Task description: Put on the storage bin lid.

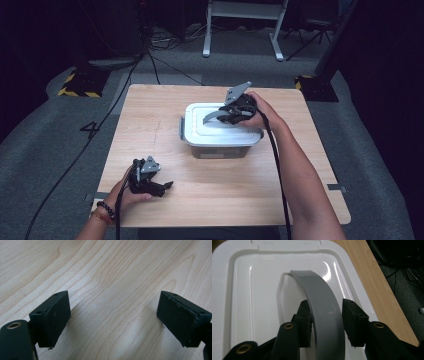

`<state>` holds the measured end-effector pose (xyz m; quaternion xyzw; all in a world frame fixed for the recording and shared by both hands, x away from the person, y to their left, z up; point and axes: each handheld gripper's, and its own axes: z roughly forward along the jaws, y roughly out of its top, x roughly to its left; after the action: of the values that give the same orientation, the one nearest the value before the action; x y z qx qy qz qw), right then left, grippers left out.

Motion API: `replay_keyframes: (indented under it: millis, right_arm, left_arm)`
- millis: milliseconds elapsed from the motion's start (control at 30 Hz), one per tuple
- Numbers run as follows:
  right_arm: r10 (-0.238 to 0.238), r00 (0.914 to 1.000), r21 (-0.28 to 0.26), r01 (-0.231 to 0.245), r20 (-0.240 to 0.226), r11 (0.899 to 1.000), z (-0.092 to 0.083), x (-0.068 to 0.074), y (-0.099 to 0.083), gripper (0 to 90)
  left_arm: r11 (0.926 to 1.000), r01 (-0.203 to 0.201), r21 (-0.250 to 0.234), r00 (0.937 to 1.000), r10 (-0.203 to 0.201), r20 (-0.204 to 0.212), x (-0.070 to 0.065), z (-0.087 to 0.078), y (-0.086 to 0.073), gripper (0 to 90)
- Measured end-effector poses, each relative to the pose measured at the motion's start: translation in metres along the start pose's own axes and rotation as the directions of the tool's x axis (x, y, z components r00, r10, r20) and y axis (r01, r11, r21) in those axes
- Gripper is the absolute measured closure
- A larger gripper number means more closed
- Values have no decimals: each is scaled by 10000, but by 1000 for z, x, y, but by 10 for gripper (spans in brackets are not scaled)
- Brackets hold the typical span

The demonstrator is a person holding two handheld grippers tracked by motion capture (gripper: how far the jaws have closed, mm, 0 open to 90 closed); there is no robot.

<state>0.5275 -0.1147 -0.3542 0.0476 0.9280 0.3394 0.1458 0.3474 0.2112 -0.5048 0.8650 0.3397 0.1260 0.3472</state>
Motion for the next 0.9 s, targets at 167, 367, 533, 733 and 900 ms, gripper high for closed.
replay_keyframes:
  millis: [167, 367, 533, 733, 900]
  right_arm:
    - [382, 9989, -209, -376, 253, 9991, -7, 1, -2, 523]
    - [1117, 9897, -515, -1074, 891, 9929, -21, 8, -5, 350]
    - [1390, 9814, -680, -1309, 1325, 9891, -36, 16, -10, 301]
    - [1779, 9650, -952, -1621, 1924, 9822, -60, 28, -20, 291]
    - [1878, 9584, -1023, -1691, 2150, 9803, -76, 39, -29, 278]
  left_arm:
    - [10000, 0, 1, 10000, 0, -1, 0, 0, 0, 124]
    - [10000, 6, -2, 10000, -6, 0, 0, 0, 0, 124]
    - [10000, 0, 3, 10000, 0, -1, 0, 0, 0, 124]
    - [10000, -2, 1, 10000, 2, 1, 0, 0, 0, 124]
    - [10000, -8, 3, 10000, 8, 19, 0, 0, 0, 123]
